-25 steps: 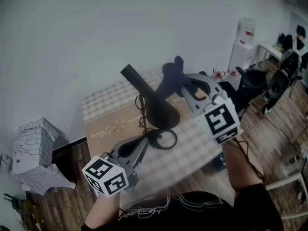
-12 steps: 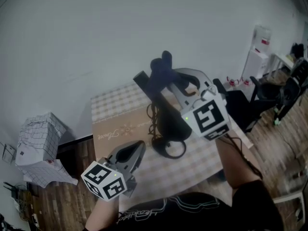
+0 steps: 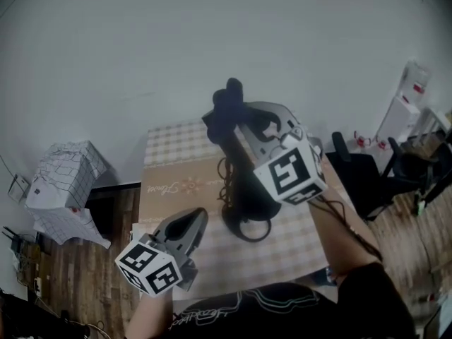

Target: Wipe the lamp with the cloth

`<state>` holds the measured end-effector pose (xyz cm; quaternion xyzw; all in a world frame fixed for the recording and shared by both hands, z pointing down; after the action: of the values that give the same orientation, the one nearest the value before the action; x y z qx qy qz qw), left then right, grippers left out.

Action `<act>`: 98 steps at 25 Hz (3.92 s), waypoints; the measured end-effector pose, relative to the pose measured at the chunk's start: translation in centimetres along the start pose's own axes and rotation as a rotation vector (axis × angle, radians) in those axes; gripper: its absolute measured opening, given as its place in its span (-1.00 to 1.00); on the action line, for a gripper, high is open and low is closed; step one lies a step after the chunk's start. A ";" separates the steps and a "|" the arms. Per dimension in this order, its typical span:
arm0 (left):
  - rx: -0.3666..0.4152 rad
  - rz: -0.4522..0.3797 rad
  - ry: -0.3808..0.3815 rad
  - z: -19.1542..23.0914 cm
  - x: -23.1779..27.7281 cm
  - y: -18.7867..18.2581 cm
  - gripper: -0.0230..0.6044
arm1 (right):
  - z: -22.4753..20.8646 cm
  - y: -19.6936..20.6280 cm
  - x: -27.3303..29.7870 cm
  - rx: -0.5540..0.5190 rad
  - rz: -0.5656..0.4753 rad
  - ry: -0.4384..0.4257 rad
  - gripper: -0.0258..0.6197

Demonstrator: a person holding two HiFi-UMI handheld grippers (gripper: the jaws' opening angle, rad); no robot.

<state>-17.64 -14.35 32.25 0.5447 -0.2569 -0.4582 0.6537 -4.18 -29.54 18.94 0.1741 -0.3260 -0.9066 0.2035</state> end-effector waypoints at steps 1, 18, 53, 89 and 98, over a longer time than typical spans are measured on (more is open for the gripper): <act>0.002 0.000 -0.013 -0.2 0.1 0.2 -0.93 | 0.1 0.3 0.1 0.005 -0.010 -0.012 -0.74; 0.020 -0.017 -0.205 -2.7 0.1 1.7 -0.93 | 1.8 3.7 -0.2 0.082 -0.097 -0.159 -0.74; -0.020 -0.021 -0.249 -8.9 1.2 7.0 -0.93 | 8.5 9.4 -10.8 0.099 0.000 -0.342 -0.74; -0.152 0.071 -0.078 -6.8 0.7 9.0 -0.93 | 11.6 13.8 -21.3 0.460 0.299 -0.235 -0.74; -0.093 0.032 -0.111 -7.0 0.7 7.1 -0.93 | 4.6 12.7 -18.4 0.451 0.202 -0.166 -0.74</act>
<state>-9.24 -11.71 36.97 0.4832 -0.2800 -0.4887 0.6703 12.72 -27.21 34.07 0.1066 -0.5513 -0.7973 0.2214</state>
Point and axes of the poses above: the fingertips, and each gripper's own axes: x forward along the fingers, z to its left, y out of its underside, the point moved 7 cm from there along -x, backward along the fingers, and after that the axes turned 14 degrees about -z, right-handed, at the moved point
